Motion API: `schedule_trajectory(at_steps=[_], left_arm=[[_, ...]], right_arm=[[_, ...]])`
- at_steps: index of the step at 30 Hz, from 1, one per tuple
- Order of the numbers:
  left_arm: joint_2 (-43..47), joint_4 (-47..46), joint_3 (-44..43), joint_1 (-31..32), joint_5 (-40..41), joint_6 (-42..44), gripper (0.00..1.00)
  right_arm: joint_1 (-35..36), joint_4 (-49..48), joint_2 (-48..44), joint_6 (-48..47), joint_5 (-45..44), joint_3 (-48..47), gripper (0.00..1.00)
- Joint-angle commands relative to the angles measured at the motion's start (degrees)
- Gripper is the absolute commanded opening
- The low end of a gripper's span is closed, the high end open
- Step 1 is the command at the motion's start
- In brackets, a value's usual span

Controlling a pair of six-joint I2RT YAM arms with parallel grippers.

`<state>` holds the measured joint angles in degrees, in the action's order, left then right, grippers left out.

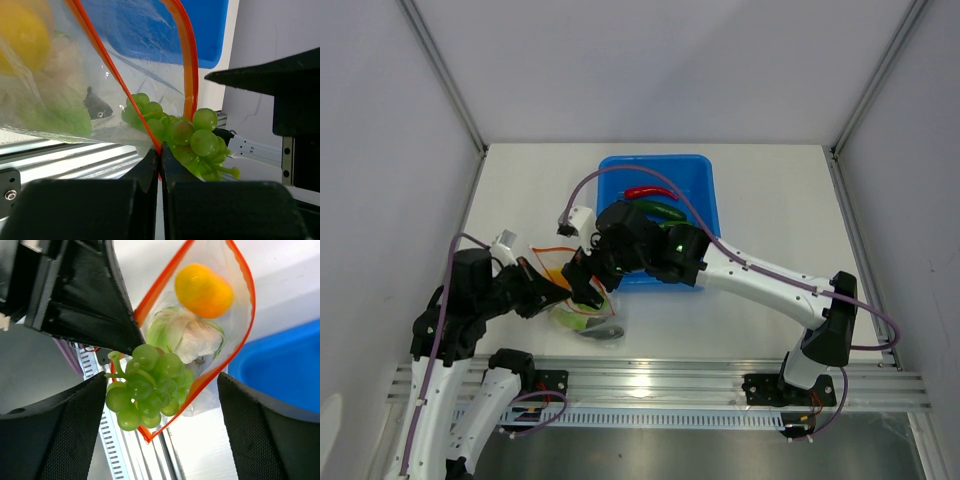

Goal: Place the food in the zip-top bag and seal the zipper
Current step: Place the fake fruit in the zipper food storage bag, then adjust the zipper food storage bag at the center of the board.

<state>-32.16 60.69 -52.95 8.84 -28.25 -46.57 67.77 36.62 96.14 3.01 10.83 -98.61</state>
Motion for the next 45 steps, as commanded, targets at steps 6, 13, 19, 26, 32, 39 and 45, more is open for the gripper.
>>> schedule_trajectory(at_steps=[6,13,19,26,32,39,45], left_arm=[[1.14,-1.36,-0.05,-0.40,-1.19,-1.33,0.01],[1.31,-1.01,-0.31,-0.40,-1.02,-1.25,0.01],[1.05,-1.18,-0.58,-0.40,-1.19,-1.25,0.01],[1.31,-1.01,-0.40,-0.40,-1.19,-1.16,0.00],[1.22,-1.01,-0.75,-0.40,-1.19,-1.16,0.01],[1.31,-1.10,-0.31,-0.40,-1.37,-1.16,0.01],[1.75,-1.10,0.13,-0.40,-1.54,-1.42,0.01]], right_arm=[[-1.32,1.17,0.02,0.86,-3.54,-4.22,0.93],[-4.66,1.26,-1.39,4.55,-1.25,-5.28,0.93],[-7.64,3.89,0.36,6.66,0.59,-7.65,0.92],[-9.41,4.86,0.63,7.45,3.93,-5.98,0.78],[-9.23,4.07,-0.16,7.71,9.20,-1.69,0.68],[-9.06,3.72,2.38,8.07,10.35,-0.09,0.65],[-9.32,5.21,7.83,7.19,8.68,-3.60,0.61]])
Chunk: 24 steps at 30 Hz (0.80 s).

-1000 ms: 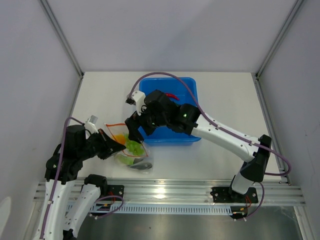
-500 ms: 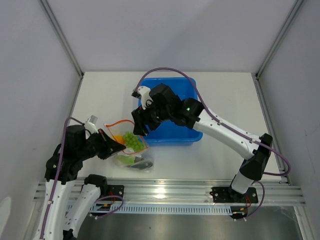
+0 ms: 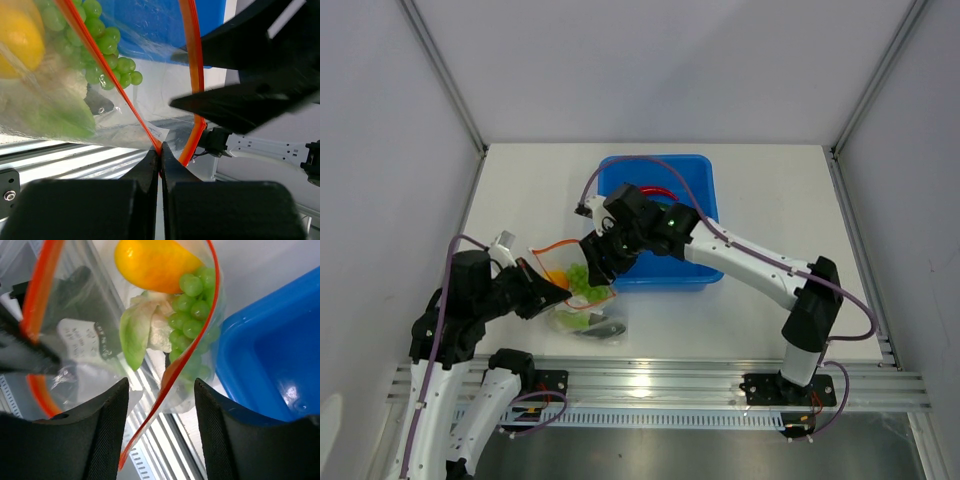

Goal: Place the food in the zip-top bag and seal the zipper
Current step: Adjust the zipper food storage bag at the center of the board.

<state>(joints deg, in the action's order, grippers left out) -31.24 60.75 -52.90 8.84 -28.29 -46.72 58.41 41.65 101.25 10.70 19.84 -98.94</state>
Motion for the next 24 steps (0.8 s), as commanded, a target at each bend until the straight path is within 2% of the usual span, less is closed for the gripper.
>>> schedule_trajectory(at_steps=[1,2,4,5,6,11,16,24], left_arm=[[1.01,-0.99,0.00,-0.40,-1.33,-1.36,0.00],[1.18,-0.81,-0.18,-0.40,-1.06,-1.36,0.00],[1.62,0.15,-1.23,-0.40,-0.36,-1.18,0.01],[2.15,0.50,-1.50,-0.40,-0.01,-1.27,0.01],[2.50,0.94,-2.11,-0.40,1.30,-1.10,0.00],[4.52,4.54,-8.34,-0.40,6.84,-1.36,0.01],[6.72,5.69,-10.03,-0.40,10.80,-3.03,0.00],[4.70,2.19,7.90,-0.40,1.75,-5.57,0.01]], right_arm=[[-0.05,0.36,3.33,-0.68,-0.58,-3.72,0.56],[-0.05,0.71,4.38,-0.94,-0.67,-4.16,0.42],[-0.32,1.15,4.83,-1.03,-1.20,-5.21,0.23],[-0.40,1.24,4.83,-0.94,-1.81,-5.39,0.06],[-0.40,1.42,4.66,-1.20,-2.34,-5.91,0.00],[2.93,4.93,1.76,-6.47,-11.91,-10.66,0.00],[3.11,3.71,-2.90,-5.61,-9.73,-11.20,0.00],[1.79,-0.87,0.17,-3.05,-4.63,1.99,0.00]])
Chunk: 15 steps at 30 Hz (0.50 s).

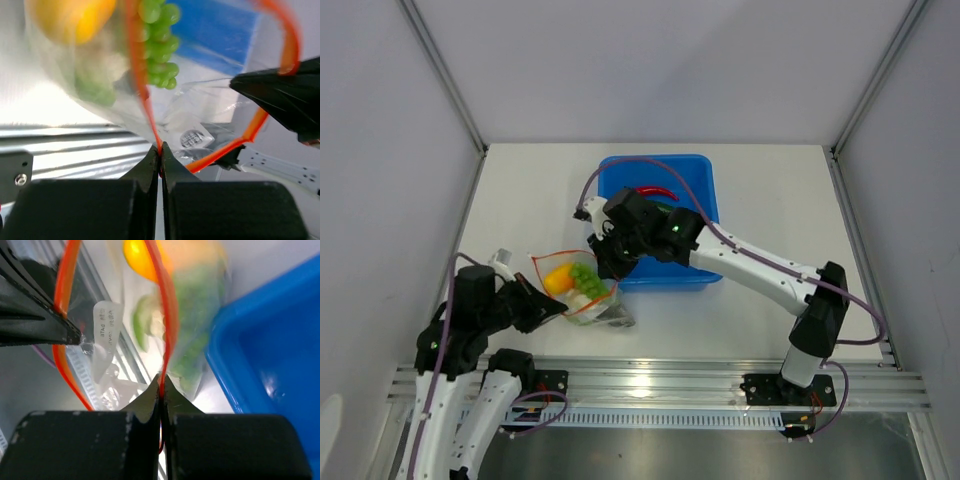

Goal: Place the food in the zip-top bag and seal the zipper
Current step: Adjust the zipper food storage bag at the center of the board.

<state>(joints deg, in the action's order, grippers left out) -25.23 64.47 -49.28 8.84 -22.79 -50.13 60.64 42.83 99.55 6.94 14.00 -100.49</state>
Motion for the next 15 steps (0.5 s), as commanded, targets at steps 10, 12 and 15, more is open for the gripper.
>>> schedule_trajectory(at_steps=[10,12,15], left_arm=[[-4.30,0.39,-13.91,-0.40,2.83,0.56,0.01],[-4.30,0.31,-13.49,-0.40,2.49,0.47,0.00],[-4.30,0.66,-7.72,-0.40,1.17,-0.05,0.00]], right_arm=[[0.26,4.01,2.67,-1.49,-0.90,-7.69,0.00],[0.70,4.28,2.41,-1.49,-0.64,-8.58,0.00],[0.71,3.76,2.49,-1.32,-0.64,-7.19,0.06]])
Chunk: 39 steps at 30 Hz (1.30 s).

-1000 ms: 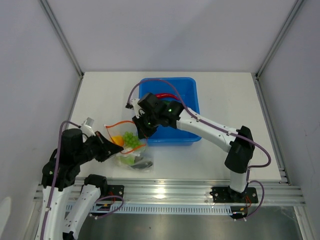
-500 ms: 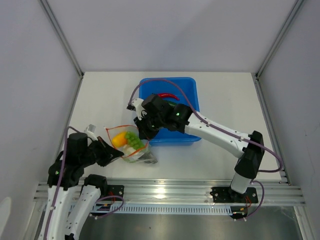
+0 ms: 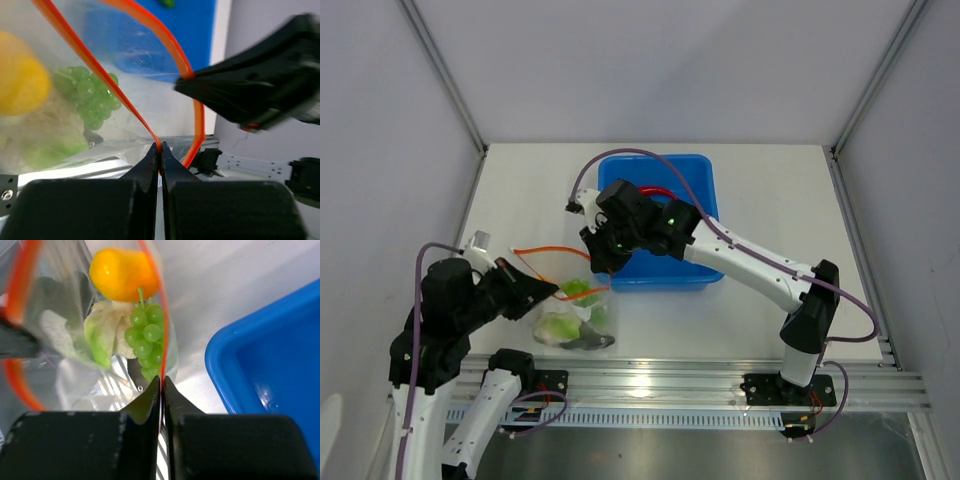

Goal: Place the food in the zip-top bag and seal the zipper
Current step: Adjust the zipper food storage bag at the center of the board, then pick up the fake vegetable from the bin.

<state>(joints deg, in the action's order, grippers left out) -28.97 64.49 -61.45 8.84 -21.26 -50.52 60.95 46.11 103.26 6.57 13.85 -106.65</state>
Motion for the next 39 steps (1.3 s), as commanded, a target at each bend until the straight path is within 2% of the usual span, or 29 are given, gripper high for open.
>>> schedule_trajectory(at_steps=[1,4,8,9,15,17,18,19,23,27,32,37,39], left_arm=[[0.22,0.38,5.80,-0.40,-1.15,0.08,0.01],[3.13,-1.47,10.38,-0.40,-1.33,-1.24,0.01],[2.26,-1.65,9.16,-0.40,-0.98,-0.46,0.00],[1.64,-1.65,7.85,-0.40,-0.98,-0.19,0.01],[0.23,-1.91,5.29,-0.40,-0.19,1.13,0.01],[-0.03,-2.17,4.76,-0.40,-0.89,1.65,0.00],[-0.38,-2.26,4.50,-0.40,-1.15,1.92,0.01],[-0.65,-2.44,4.58,-0.40,-1.59,2.09,0.01],[-2.40,-4.02,2.75,-0.40,-3.00,2.62,0.01],[-4.95,-5.86,-0.42,-0.40,-4.32,3.06,0.01],[-7.41,-7.10,-2.45,-0.40,-6.25,2.97,0.01],[-7.86,-7.18,-1.57,-0.40,-7.13,3.33,0.00],[-7.33,-7.27,0.19,-0.40,-7.22,3.33,0.01]], right_arm=[[0.40,0.56,-0.96,-0.94,-0.57,-0.49,0.08],[0.31,0.21,0.44,-0.16,-0.31,1.70,0.13],[0.14,-0.06,1.23,-0.24,-0.49,0.31,0.15],[0.05,0.21,1.59,-0.24,-0.57,-0.57,0.22],[-0.30,5.57,4.48,-0.77,-2.33,-10.23,0.50],[-0.92,5.75,4.67,-0.07,-2.60,-14.01,0.63],[-1.44,5.23,4.41,1.24,-2.68,-14.72,0.67],[-2.66,3.57,4.14,2.30,-2.95,-15.34,0.78],[-7.76,-1.09,3.00,7.66,-4.96,-13.85,0.99],[-13.91,-1.28,4.14,15.39,-13.47,-13.41,0.99],[-22.96,-1.46,7.38,21.90,-14.89,-12.09,0.99],[-27.28,-0.76,13.62,25.15,-20.70,-13.67,0.99],[-29.13,-0.84,17.05,29.37,-17.29,-14.20,0.99]])
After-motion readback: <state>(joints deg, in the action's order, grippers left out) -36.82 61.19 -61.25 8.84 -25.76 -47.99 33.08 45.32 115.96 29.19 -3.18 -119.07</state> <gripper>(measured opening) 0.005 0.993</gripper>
